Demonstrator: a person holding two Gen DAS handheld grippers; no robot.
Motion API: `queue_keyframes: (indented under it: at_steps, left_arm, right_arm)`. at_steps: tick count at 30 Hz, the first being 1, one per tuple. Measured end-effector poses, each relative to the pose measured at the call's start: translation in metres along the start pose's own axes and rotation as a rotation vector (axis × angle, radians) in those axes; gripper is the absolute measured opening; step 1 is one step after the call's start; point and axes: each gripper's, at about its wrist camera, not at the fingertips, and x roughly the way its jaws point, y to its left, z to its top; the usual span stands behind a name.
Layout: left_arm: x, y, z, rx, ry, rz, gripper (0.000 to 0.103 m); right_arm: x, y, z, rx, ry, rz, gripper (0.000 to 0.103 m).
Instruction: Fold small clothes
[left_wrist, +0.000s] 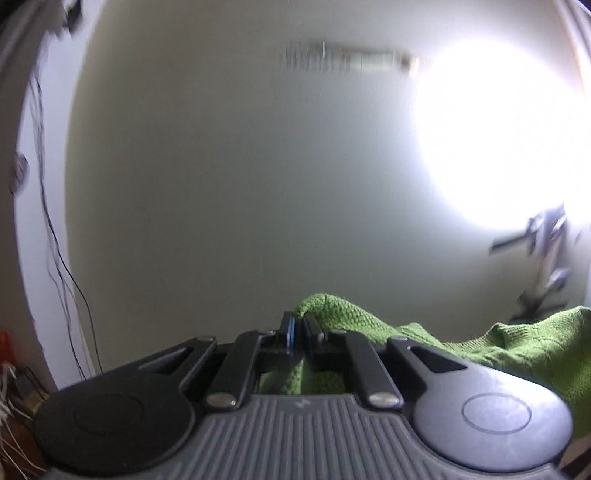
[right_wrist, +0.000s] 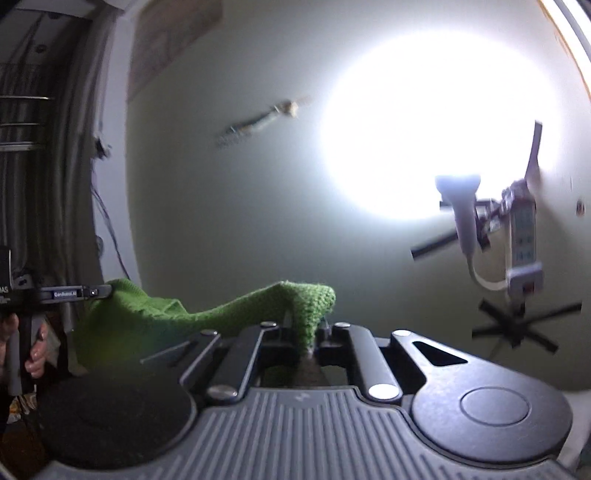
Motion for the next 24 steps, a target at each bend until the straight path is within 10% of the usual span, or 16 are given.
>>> queue_keyframes:
  at_steps: [2, 5, 6, 10, 13, 17, 20, 22, 23, 24]
  left_arm:
    - [0.071, -0.010, -0.044, 0.027, 0.077, 0.082, 0.011]
    - [0.164, -0.010, -0.123, 0.104, 0.339, 0.209, 0.006]
    - [0.174, -0.003, -0.142, 0.111, 0.387, 0.208, 0.006]
    - [0.143, 0.059, -0.176, -0.004, 0.383, 0.095, 0.014]
    - [0.113, 0.113, -0.186, -0.147, 0.393, 0.076, 0.045]
    - [0.109, 0.142, -0.228, -0.235, 0.516, 0.078, 0.049]
    - [0.119, 0.141, -0.261, -0.296, 0.575, 0.031, 0.049]
    - [0.121, 0.136, -0.276, -0.298, 0.586, 0.008, 0.049]
    - [0.119, 0.130, -0.279, -0.282, 0.577, -0.001, 0.052]
    - [0.120, 0.121, -0.280, -0.249, 0.552, 0.006, 0.048]
  right_arm:
    - [0.056, -0.028, -0.045, 0.045, 0.083, -0.039, 0.011]
    - [0.130, -0.064, -0.116, 0.043, 0.205, -0.215, 0.059]
    - [0.137, -0.077, -0.134, 0.047, 0.239, -0.244, 0.057]
    - [0.102, -0.119, -0.184, 0.054, 0.306, -0.211, 0.054]
    - [0.055, -0.132, -0.208, -0.017, 0.314, -0.234, 0.068]
    - [0.026, -0.143, -0.246, 0.004, 0.374, -0.294, 0.081]
    - [0.021, -0.139, -0.265, 0.044, 0.408, -0.296, 0.073]
    - [0.023, -0.130, -0.270, 0.016, 0.405, -0.308, 0.047]
    - [0.026, -0.126, -0.269, -0.016, 0.415, -0.312, 0.002]
    - [0.029, -0.124, -0.266, -0.031, 0.411, -0.315, 0.001]
